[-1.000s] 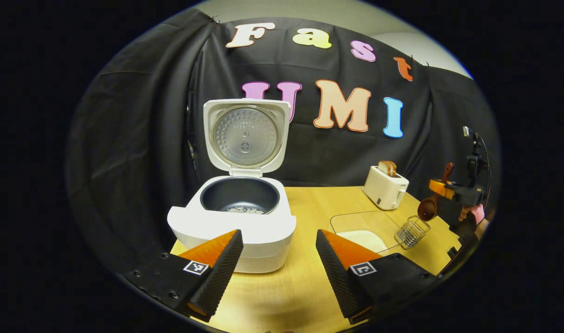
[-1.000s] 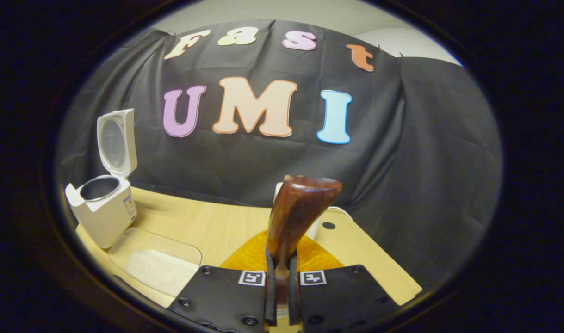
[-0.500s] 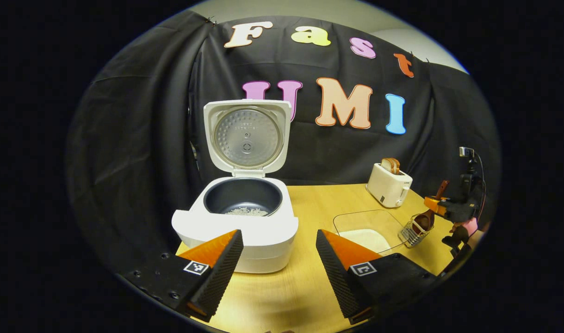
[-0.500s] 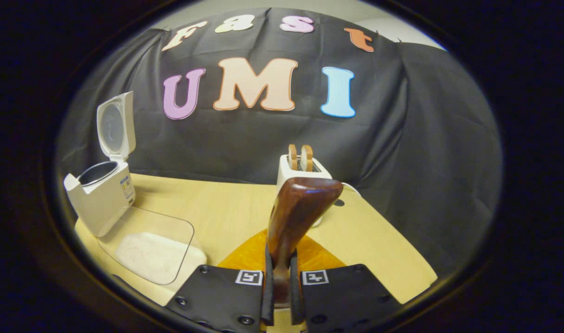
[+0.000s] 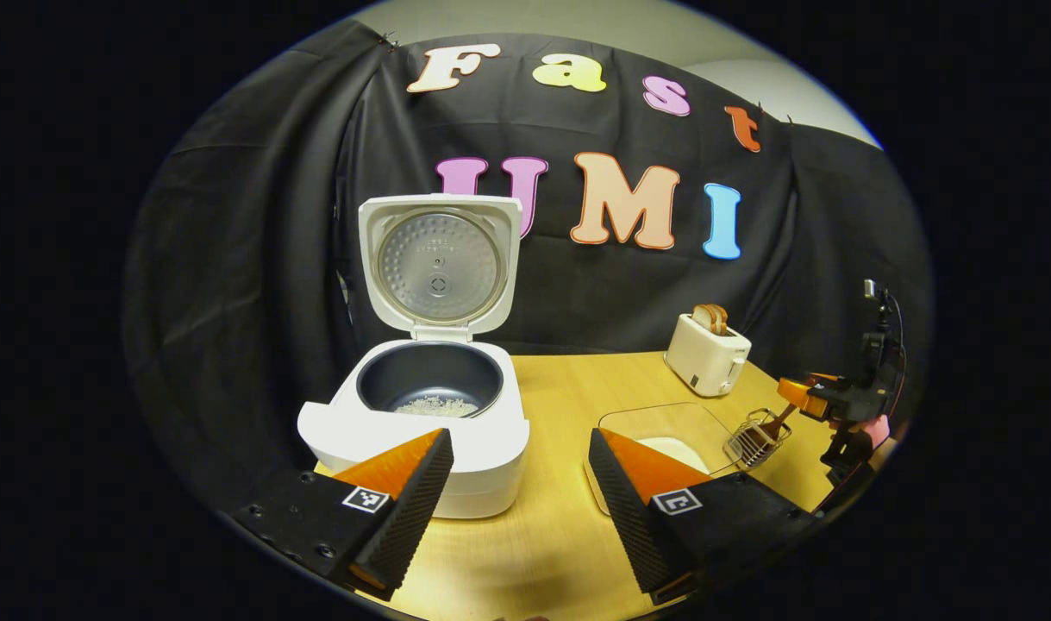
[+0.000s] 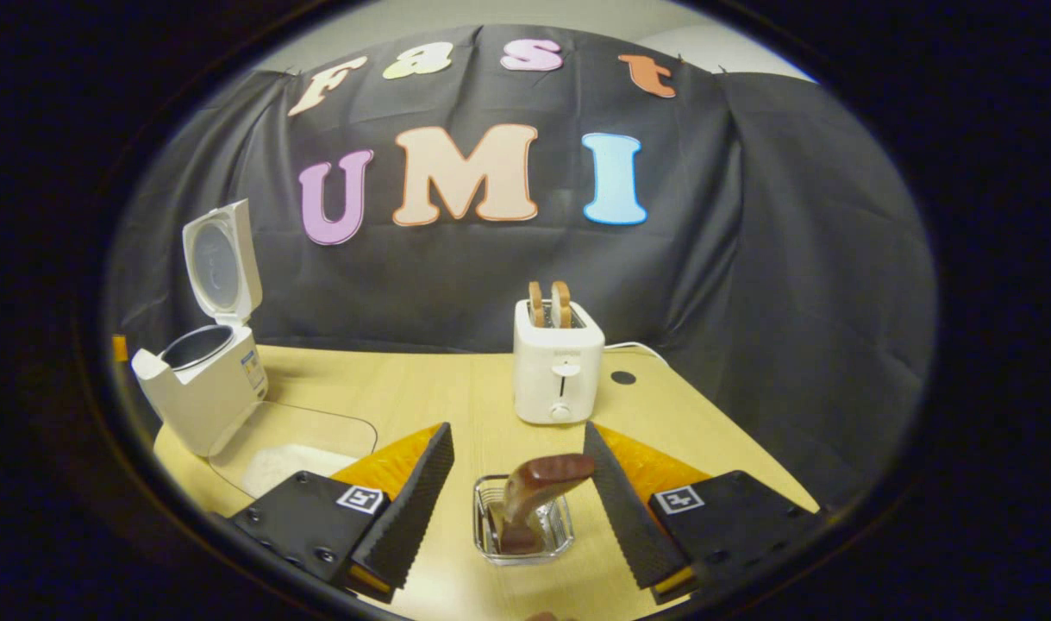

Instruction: Close the left gripper, press the button to open the rice cooker; take a wooden spoon from the chopstick holder with the right hand, scoop a spoonful of rice and pour it into the rice cooker, then put the wooden spoon back into the chopstick holder.

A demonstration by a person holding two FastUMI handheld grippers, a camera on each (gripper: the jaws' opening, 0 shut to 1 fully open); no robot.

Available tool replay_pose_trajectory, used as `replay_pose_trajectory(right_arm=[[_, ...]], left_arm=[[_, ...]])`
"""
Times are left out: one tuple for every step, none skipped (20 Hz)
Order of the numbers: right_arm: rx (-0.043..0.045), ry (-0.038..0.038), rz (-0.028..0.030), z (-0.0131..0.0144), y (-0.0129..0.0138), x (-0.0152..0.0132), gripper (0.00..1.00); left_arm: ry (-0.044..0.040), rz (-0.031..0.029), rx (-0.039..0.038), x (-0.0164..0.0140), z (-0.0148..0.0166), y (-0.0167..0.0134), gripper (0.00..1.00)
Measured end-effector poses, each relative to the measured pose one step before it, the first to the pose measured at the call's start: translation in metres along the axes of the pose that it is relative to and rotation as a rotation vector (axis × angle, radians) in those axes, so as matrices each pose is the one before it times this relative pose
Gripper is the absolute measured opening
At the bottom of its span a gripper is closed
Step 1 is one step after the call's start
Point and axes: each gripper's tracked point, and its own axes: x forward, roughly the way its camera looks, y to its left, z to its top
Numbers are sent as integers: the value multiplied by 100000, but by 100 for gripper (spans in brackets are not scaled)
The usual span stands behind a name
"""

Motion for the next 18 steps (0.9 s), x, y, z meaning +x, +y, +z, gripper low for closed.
replay_pose_trajectory(right_arm=[[328, -435, -1606, 304, -630, -609, 93], [607, -941, -1126, 499, -385, -661, 93], [790, -1335, -1203, 591, -443, -590, 93], [833, -1366, -993, 629, -379, -510, 93], [899, -1215, -868, 608, -459, -603, 93], [838, -1330, -778, 657, -337, -657, 94], [987, -1410, -532, 764, -360, -738, 94], [867, -1211, -323, 659, -152, -744, 94], [772, -779, -152, 381, -95, -799, 94], [693, -459, -80, 254, -5, -763, 94], [539, -119, 62, 95, -25, -913, 94], [373, 265, 261, -18, 213, -921, 94], [123, 591, 210, -183, 176, -678, 94], [193, 858, 429, -240, 291, -770, 94], [655, 1022, 581, -217, 360, -620, 94], [882, 957, 705, -269, 464, -546, 94], [905, 713, 679, -154, 315, -508, 94], [629, 574, 534, -115, 294, -383, 94]], left_arm=[[-676, -143, -871, 128, 222, -122, 94], [-647, 5, -683, 92, 103, -67, 94], [-1147, 265, -354, 111, 274, 4, 94], [-1273, 441, -177, 298, 227, 54, 94], [-1143, 438, -245, 235, 329, 114, 94], [-1092, 521, -303, 162, 235, 68, 94], [-676, 983, -302, 149, 230, 154, 94], [-1307, 1376, 363, 58, 245, 261, 94], [-1685, 1289, 541, 227, 431, 315, 94], [-1452, 1134, 233, 328, 300, 271, 94], [-1242, 739, -310, 247, 357, 170, 94], [-1391, 628, -674, 200, 314, 1, 94], [-1574, 540, -612, 259, 484, 66, 94], [-1438, 197, -708, 305, 348, -30, 93], [-1832, -274, -651, 314, 659, 6, 93], [-2101, -583, -729, 466, 489, -49, 94], [-2347, -1346, -1876, 617, 655, -249, 93], [-1257, -1241, -1742, 400, 306, -455, 93]])
